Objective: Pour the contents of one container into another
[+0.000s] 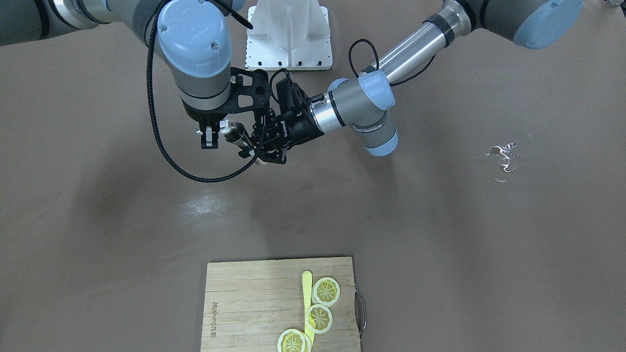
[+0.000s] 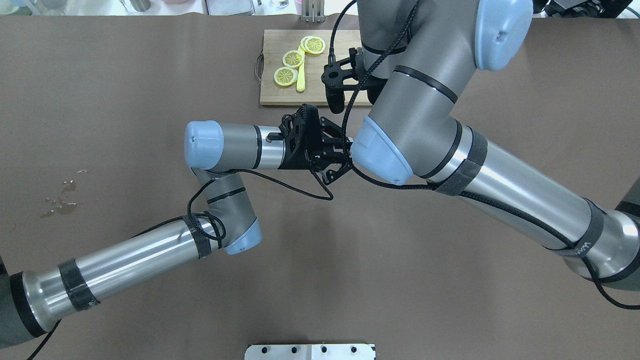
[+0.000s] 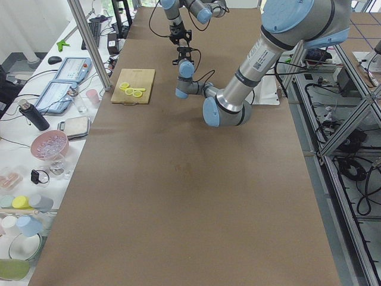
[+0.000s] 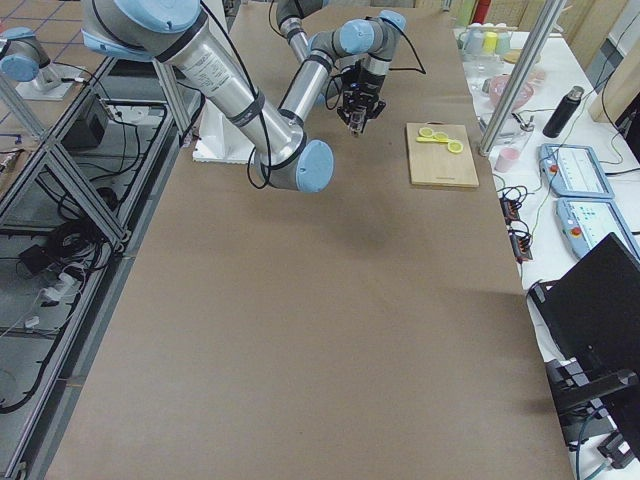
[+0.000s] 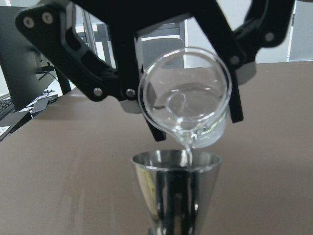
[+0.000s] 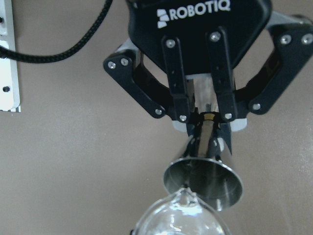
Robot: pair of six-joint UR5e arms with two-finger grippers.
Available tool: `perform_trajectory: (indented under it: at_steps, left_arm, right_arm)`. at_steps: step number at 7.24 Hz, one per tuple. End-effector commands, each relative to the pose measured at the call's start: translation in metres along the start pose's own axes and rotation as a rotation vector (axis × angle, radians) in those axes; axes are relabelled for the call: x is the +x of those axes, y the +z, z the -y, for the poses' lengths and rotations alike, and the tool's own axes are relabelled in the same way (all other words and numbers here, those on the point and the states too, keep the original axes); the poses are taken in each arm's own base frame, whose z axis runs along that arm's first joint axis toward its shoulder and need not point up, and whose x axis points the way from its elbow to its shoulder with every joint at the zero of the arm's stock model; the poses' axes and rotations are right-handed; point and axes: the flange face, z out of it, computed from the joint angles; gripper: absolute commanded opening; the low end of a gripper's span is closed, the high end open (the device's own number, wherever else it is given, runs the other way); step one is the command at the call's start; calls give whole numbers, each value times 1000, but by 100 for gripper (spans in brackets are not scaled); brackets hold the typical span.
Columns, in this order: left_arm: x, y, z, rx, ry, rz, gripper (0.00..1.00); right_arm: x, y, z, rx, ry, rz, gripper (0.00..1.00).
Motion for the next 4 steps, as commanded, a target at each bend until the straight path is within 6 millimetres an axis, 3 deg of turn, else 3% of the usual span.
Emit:
perform_trajectory:
  at_steps: [1, 4]
  left_arm:
    - [1, 0, 0, 4, 1, -2, 0]
    - [2, 1, -1, 4, 0, -4, 0]
  right_arm:
    - [0, -2, 2, -23, -10, 2, 0]
    - [6, -8, 10, -41, -31, 20, 0]
